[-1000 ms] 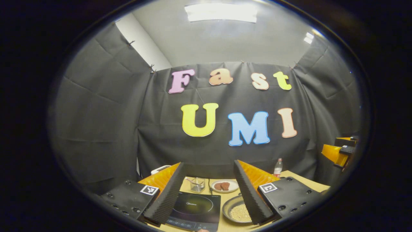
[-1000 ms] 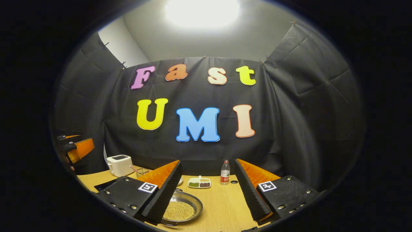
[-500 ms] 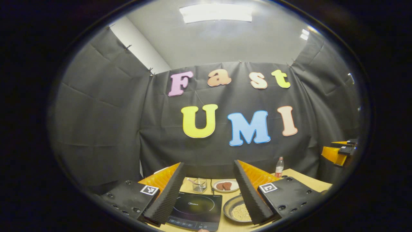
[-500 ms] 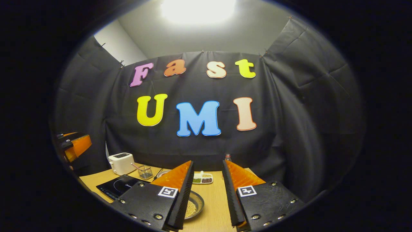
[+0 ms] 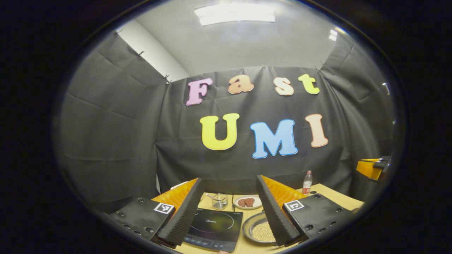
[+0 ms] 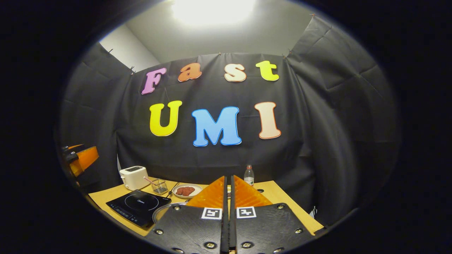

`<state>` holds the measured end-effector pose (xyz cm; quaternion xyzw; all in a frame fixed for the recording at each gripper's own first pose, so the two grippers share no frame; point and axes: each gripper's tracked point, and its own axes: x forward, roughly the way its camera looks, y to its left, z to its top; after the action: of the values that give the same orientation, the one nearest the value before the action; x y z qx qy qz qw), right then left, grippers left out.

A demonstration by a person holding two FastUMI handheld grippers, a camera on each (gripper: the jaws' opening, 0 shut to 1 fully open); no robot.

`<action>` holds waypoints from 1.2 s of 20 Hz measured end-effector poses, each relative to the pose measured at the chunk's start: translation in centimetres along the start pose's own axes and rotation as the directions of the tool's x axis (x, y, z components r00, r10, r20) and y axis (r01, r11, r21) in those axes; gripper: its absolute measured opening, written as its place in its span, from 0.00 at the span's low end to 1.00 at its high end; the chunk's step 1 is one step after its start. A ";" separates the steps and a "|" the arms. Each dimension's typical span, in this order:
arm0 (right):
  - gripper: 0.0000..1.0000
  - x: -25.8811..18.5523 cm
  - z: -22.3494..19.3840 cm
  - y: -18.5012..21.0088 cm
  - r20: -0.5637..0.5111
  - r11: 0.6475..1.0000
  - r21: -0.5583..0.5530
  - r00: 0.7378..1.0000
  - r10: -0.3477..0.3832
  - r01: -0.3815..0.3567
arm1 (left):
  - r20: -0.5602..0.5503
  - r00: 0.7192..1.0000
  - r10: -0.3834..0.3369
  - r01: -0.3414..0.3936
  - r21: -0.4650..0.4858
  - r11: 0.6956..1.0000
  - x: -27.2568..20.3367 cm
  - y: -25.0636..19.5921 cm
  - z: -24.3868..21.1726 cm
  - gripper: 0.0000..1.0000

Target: First push the handle of the pot to place it horizontally, then grasp the pot with both hands and set it on the induction cooktop.

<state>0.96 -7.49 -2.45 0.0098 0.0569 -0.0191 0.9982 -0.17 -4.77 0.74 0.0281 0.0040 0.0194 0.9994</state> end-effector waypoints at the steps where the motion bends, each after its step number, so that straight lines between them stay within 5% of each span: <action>1: 0.01 0.1 -0.3 0.5 -0.004 0.999 0.010 0.999 0.032 -0.032 | -0.002 1.000 0.009 -0.009 0.000 1.000 -0.2 -0.2 0.0 1.00; 3: 0.01 0.6 -1.8 1.9 -0.040 0.994 0.023 0.994 0.104 -0.104 | -0.010 1.000 0.026 -0.026 0.002 1.000 -0.6 -0.5 -0.4 0.92; 6: 0.01 0.8 -4.9 4.9 -0.145 0.976 0.081 0.966 0.215 -0.205 | -0.027 0.998 0.053 -0.053 0.017 0.998 -1.3 -0.1 -0.9 1.00; 13: 0.01 0.3 -11.4 11.2 -0.315 0.919 0.079 0.865 0.390 -0.385 | -0.046 0.992 0.119 -0.118 0.018 0.993 0.1 3.3 -2.5 1.00; 19: 0.01 -0.2 -16.3 16.8 -0.455 0.858 0.104 0.743 0.490 -0.503 | -0.052 0.988 0.148 -0.148 0.010 0.989 2.3 6.8 -3.3 0.99; 24: 0.01 -0.7 -20.3 21.9 -0.562 0.797 0.161 0.610 0.559 -0.582 | -0.073 0.982 0.176 -0.176 0.003 0.984 3.8 9.9 -4.8 0.95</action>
<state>-1.16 14.89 -22.17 0.0138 0.3540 0.3045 0.8842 3.16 5.52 -3.52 0.0259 0.0377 0.1087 0.9930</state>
